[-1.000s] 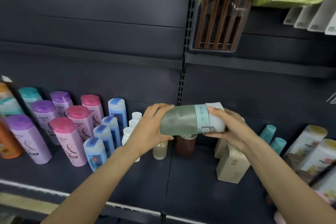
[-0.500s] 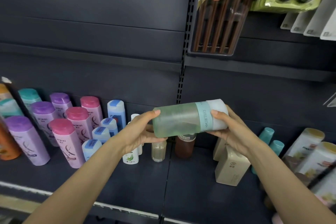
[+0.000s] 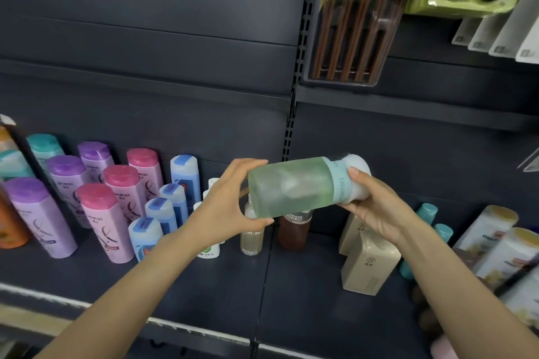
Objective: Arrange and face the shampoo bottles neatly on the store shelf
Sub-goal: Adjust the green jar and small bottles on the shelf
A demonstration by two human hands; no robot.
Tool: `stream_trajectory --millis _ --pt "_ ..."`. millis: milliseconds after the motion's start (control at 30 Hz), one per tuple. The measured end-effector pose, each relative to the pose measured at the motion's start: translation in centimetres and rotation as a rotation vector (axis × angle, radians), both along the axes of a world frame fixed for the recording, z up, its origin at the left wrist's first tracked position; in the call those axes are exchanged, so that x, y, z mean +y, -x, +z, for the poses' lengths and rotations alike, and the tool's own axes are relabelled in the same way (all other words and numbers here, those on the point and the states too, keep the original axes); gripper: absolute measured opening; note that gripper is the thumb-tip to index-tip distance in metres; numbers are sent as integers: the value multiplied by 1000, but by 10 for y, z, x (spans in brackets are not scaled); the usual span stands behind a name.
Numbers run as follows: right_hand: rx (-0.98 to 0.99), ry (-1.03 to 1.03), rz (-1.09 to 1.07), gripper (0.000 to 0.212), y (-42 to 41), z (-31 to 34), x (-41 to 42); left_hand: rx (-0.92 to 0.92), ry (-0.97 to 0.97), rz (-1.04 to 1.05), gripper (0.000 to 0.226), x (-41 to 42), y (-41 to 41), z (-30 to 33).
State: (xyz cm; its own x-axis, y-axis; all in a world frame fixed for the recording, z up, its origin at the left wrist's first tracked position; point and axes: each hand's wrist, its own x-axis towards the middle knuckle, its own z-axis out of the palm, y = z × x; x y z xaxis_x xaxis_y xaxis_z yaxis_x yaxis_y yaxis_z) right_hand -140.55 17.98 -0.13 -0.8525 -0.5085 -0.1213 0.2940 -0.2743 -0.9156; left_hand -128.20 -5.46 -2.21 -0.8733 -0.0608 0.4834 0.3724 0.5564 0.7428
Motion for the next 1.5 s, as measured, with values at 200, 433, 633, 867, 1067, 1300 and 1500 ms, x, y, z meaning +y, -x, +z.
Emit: stream_trajectory --millis 200,433,633,867,1067,1300,1500 --pt "159 -36 157 77 8 -8 13 306 597 134 83 -14 7 -17" --pt "154 -8 155 72 7 -10 8 214 420 69 81 -17 8 -13" --pt "129 -27 80 45 3 -4 -1 -119 -249 10 70 -9 4 -8" --pt "165 28 101 41 2 -8 0 -365 -859 -23 29 -10 16 -6" --pt "180 4 62 83 1 -6 -4 -516 -1088 -91 35 -9 17 -7" --pt "197 -33 46 87 -5 -10 -10 -663 -1207 -139 36 -6 15 -20" --pt "272 -157 -116 45 -13 -13 -20 -736 -1127 -110 30 -7 19 -39"
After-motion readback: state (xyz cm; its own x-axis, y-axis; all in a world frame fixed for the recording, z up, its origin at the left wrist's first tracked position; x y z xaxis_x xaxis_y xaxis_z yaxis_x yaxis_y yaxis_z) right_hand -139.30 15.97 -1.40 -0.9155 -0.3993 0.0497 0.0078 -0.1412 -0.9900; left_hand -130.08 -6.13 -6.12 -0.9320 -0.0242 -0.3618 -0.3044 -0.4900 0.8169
